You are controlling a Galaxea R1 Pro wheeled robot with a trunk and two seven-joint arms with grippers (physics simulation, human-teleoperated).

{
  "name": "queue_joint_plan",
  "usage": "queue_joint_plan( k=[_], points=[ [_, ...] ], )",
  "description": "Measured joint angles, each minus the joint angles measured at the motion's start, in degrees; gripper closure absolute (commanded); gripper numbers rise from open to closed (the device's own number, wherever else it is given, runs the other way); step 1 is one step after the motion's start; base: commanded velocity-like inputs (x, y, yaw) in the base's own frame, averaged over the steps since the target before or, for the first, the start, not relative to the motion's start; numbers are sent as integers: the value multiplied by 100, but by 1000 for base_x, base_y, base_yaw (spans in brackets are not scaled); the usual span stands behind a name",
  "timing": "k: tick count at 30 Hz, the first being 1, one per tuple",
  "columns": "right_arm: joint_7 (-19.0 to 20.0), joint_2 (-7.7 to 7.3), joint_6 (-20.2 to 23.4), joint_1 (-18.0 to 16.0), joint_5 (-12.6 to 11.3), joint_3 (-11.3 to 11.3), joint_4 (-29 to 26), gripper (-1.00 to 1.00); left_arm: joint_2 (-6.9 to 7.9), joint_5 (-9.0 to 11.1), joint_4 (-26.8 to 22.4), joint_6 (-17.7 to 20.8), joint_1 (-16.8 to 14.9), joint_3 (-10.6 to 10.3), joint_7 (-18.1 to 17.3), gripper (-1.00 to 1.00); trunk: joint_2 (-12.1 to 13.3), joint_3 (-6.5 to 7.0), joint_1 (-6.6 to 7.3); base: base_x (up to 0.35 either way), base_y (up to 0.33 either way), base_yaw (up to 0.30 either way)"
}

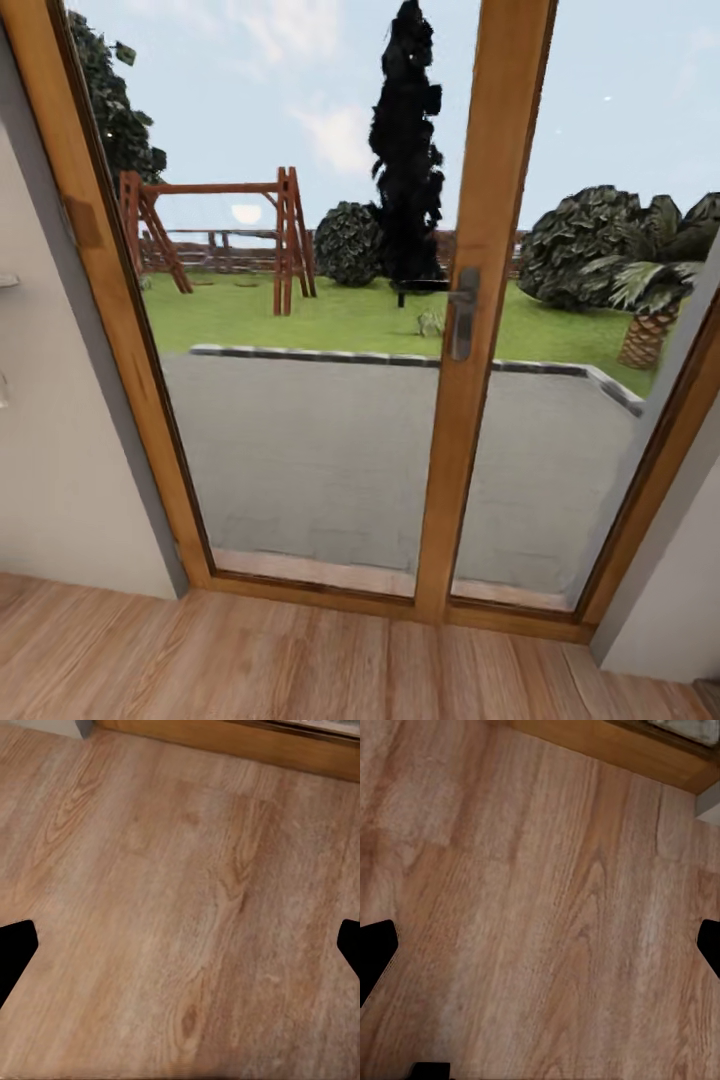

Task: Turn on the radio receiver that's on the table in the living room.

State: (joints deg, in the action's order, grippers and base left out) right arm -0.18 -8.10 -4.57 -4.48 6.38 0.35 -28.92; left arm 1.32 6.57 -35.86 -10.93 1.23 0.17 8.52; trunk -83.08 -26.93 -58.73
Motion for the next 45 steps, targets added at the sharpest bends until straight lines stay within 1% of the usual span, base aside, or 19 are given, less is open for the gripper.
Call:
queue_joint_plan(
  k=[45],
  points=[
    [0, 1, 0, 0, 4, 0, 0, -100, 8, -7, 0, -6, 0, -6, 9, -100, 0, 0, 0, 0, 0, 300]
  ],
)
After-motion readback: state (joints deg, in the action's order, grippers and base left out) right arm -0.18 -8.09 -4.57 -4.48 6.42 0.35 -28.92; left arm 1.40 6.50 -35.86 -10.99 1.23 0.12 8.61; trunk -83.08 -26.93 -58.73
